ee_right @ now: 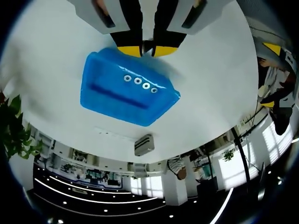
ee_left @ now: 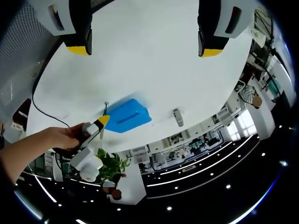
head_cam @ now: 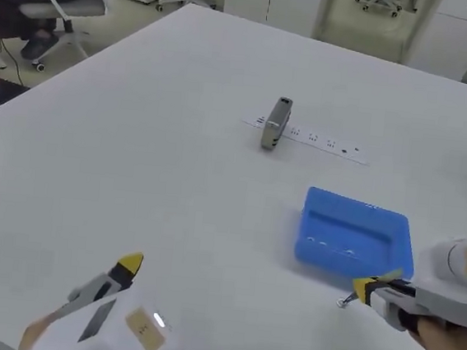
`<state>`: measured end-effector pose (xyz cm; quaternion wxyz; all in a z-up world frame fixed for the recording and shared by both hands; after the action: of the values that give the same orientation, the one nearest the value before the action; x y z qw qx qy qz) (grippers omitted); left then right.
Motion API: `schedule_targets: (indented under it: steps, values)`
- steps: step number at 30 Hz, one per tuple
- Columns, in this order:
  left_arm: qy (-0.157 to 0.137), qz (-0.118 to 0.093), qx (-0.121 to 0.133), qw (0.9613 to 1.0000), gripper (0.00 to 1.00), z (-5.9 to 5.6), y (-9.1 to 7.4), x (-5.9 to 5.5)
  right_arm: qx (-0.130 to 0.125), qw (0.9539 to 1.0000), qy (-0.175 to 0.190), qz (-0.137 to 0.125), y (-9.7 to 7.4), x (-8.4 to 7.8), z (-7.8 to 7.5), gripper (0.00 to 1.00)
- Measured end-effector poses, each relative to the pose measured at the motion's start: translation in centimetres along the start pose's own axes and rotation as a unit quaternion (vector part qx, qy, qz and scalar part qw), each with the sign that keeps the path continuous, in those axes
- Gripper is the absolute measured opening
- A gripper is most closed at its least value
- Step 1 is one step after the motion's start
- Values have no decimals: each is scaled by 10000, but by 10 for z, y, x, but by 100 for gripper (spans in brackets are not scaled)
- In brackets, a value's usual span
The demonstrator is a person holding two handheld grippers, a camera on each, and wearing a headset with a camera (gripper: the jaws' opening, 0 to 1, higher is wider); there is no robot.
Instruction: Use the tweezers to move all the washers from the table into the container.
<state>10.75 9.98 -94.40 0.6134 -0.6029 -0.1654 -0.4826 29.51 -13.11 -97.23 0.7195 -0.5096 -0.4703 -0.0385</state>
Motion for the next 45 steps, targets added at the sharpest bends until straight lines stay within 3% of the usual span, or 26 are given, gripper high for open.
schedule_targets:
  steps: [6, 13, 19, 30, 40, 45]
  values:
    - [-15, -21, 2, 10000, 96, 0, 0, 0, -13, 9998, -215, 52, 2, -1, -2, 3]
    - [-14, -62, 37, 10000, 96, 1, -1, 1, 43, 9998, 106, 178, 3, 1, -7, 2]
    - [-48, -134, 70, 9999, 96, 2, -3, 2, 30, 9994, 77, 328, 1, 2, -6, 1]
    - [-38, -209, 102, 9997, 96, 3, -4, 3, 135, 9997, 146, 133, -21, 20, 1, 1]
    - [-8, -217, 107, 9997, 96, 2, -5, 3, 67, 9993, -333, -126, -43, 42, 6, 1]
    - [-9, -223, 108, 9997, 96, 2, -5, 4, 38, 9990, -376, -254, -52, 50, 4, 1]
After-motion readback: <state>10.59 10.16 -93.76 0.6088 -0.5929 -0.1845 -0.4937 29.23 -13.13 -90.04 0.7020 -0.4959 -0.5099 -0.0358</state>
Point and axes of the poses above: the centre of the closed fingertips' face, and the gripper's own axes: y roughly forward along the fingers, z roughly to its left, x roughly out of its top, the point moved 9 cm from there along -y, roughly backward along the fingers, and after that the axes turned 2 degrees about -x, right-handed, at the moved point
